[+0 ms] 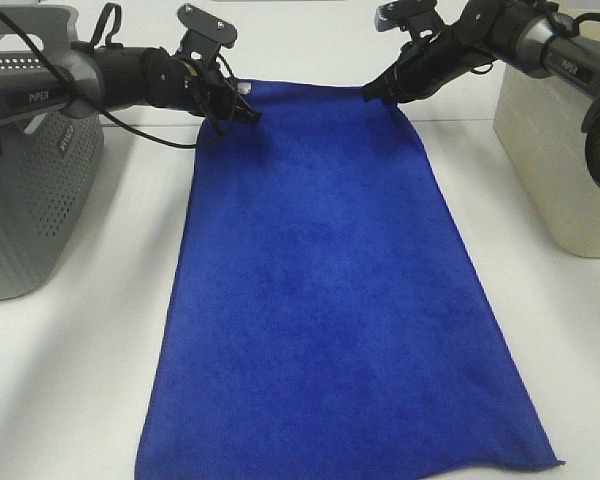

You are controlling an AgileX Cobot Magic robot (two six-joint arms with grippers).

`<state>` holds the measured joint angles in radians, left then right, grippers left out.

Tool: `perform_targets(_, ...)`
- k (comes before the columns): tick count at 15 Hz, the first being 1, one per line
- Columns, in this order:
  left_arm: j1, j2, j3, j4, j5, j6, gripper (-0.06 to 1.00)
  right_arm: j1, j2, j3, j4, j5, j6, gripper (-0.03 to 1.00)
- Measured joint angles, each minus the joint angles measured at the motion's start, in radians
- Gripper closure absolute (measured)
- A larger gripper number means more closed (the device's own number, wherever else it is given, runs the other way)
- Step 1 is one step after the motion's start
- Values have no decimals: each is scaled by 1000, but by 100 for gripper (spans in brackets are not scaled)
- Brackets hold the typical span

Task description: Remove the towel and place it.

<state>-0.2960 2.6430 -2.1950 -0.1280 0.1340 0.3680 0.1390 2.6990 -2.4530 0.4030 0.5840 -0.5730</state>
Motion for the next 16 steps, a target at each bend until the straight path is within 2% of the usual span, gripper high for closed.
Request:
perform_targets(1,0,5,0,2,-4,0,94,0,0,0,1,-4,0,89)
perform_targets(2,0,8,0,6,-5,0,88,-1,0,0,1,-4,0,81)
perform_targets(3,0,9,0,7,-15,0,78,-4,0,0,2,-4,0,69)
perform_targets(4,0,9,0,7,-35,0,61,-8,0,0,3,-8,0,53)
perform_targets(5,0,9,0,7,-49,0,44,-17,0,0,3,-12,0,46)
perform_targets(6,0,9,0,7,-51,0,36,-20,0,0,3,-12,0,32)
perform_targets(7,0,9,0,7,-51,0,23,-29,0,0,2,-12,0,21)
perform_targets(8,0,9,0,7,-51,0,17,-35,-1,0,-11,-10,0,16)
perform_targets(10,0,2,0,10,-19,0,14,-37,-24,0,-49,12,2,13)
perform_targets(12,0,-43,0,29,95,0,14,-37,-72,0,-53,63,19,12)
perform_targets(13,0,-78,0,33,180,0,14,-37,-108,0,-54,119,30,12)
perform_targets(15,0,-171,0,40,388,-6,13,-37,-180,0,-54,280,87,12)
perform_targets(16,0,-276,0,43,610,-41,13,-37,-263,0,-60,442,229,12)
